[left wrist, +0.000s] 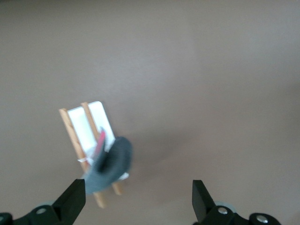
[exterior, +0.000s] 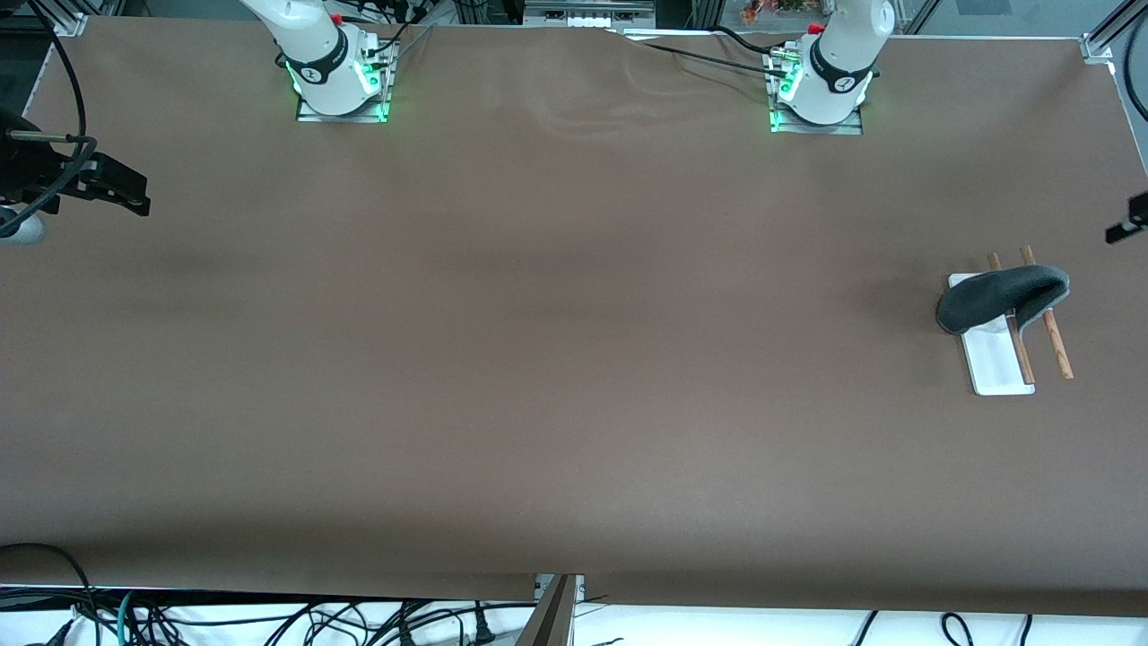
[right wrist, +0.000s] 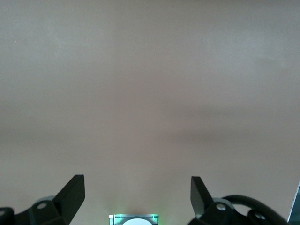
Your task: Pass towel and hang on rack
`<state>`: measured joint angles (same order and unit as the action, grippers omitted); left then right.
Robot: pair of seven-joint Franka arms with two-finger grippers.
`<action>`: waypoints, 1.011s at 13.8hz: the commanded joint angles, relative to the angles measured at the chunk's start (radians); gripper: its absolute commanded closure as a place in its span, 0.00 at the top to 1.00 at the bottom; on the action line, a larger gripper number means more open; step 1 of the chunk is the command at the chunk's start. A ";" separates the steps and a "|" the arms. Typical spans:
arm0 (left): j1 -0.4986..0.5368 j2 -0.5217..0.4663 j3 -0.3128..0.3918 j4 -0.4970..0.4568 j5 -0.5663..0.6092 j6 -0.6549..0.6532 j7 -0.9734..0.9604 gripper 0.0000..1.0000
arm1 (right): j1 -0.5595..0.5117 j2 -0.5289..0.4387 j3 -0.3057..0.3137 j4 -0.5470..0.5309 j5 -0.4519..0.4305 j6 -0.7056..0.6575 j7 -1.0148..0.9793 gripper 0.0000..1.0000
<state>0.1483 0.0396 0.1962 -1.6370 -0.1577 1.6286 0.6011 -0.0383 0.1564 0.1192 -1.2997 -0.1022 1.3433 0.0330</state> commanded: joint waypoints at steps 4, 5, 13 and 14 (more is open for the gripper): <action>-0.115 -0.165 -0.104 -0.073 0.108 -0.098 -0.482 1.00 | -0.006 -0.009 0.004 -0.006 -0.004 0.008 -0.005 1.00; -0.115 -0.178 -0.154 -0.073 0.130 -0.105 -0.557 1.00 | -0.006 -0.009 0.004 -0.006 -0.002 0.008 -0.005 1.00; -0.104 -0.178 -0.238 -0.060 0.156 -0.168 -0.689 1.00 | -0.009 -0.001 0.002 -0.006 0.002 0.007 -0.007 1.00; -0.102 -0.184 -0.239 -0.063 0.156 -0.171 -0.690 1.00 | -0.009 -0.001 0.002 -0.006 0.002 0.007 -0.007 1.00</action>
<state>0.0398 -0.1180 -0.0314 -1.6848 -0.0330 1.4694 -0.0731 -0.0396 0.1622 0.1173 -1.2997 -0.1021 1.3453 0.0331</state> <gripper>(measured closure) 0.000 0.000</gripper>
